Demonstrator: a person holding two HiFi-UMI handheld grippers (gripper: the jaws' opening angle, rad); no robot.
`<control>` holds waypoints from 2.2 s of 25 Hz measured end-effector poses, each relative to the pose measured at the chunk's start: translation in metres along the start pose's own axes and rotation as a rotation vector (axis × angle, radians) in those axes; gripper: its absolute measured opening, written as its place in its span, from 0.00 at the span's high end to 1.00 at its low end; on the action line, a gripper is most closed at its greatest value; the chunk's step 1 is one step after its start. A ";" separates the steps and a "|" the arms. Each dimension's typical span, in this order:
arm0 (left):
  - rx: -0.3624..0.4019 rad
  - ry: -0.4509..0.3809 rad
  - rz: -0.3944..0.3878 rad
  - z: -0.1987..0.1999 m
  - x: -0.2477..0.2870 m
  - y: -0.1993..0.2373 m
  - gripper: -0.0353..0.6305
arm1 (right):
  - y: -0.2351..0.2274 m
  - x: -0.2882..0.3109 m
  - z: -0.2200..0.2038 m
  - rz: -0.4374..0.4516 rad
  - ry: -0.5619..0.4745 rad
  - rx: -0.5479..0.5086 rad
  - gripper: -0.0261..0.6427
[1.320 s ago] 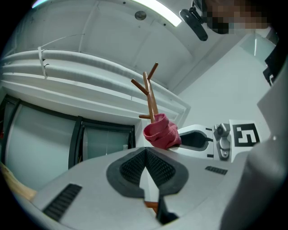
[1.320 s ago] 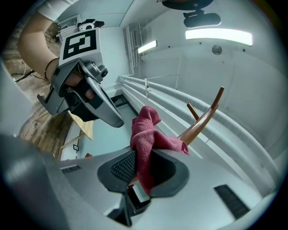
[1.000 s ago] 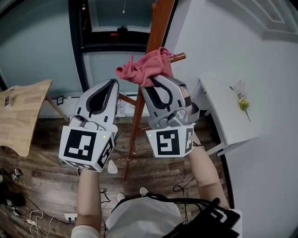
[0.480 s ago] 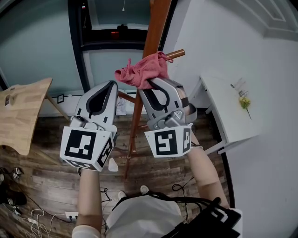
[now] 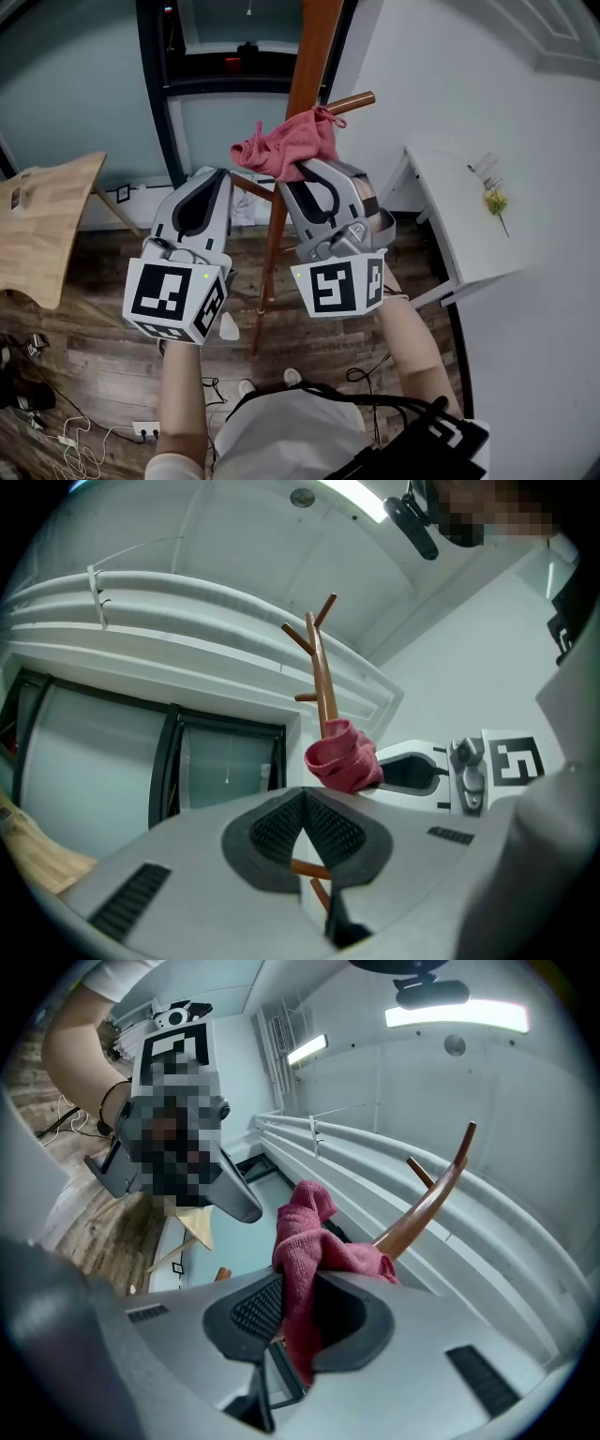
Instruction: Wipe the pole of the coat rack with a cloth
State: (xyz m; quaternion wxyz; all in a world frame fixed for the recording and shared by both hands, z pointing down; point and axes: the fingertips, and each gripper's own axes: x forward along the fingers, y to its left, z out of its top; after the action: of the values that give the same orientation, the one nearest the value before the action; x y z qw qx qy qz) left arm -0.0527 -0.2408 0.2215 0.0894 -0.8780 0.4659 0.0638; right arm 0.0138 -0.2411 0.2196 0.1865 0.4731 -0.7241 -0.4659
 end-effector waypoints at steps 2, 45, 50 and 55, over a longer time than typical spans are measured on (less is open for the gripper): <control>-0.005 0.013 0.004 -0.004 0.000 0.002 0.93 | 0.001 0.001 -0.001 0.007 0.004 0.002 0.84; -0.045 0.108 -0.001 -0.066 -0.018 -0.006 0.93 | 0.063 -0.014 -0.038 0.137 0.088 0.050 0.84; -0.049 0.130 -0.002 -0.076 -0.018 -0.010 0.93 | 0.071 -0.018 -0.042 0.153 0.100 0.055 0.84; -0.052 0.160 -0.002 -0.088 -0.019 -0.012 0.93 | 0.081 -0.021 -0.049 0.174 0.115 0.064 0.84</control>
State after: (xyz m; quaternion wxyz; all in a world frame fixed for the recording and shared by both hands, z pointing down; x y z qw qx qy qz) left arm -0.0505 -0.2379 0.3118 0.0292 -0.8828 0.4688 0.0051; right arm 0.0173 -0.2375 0.3165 0.2522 0.4403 -0.7650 -0.3965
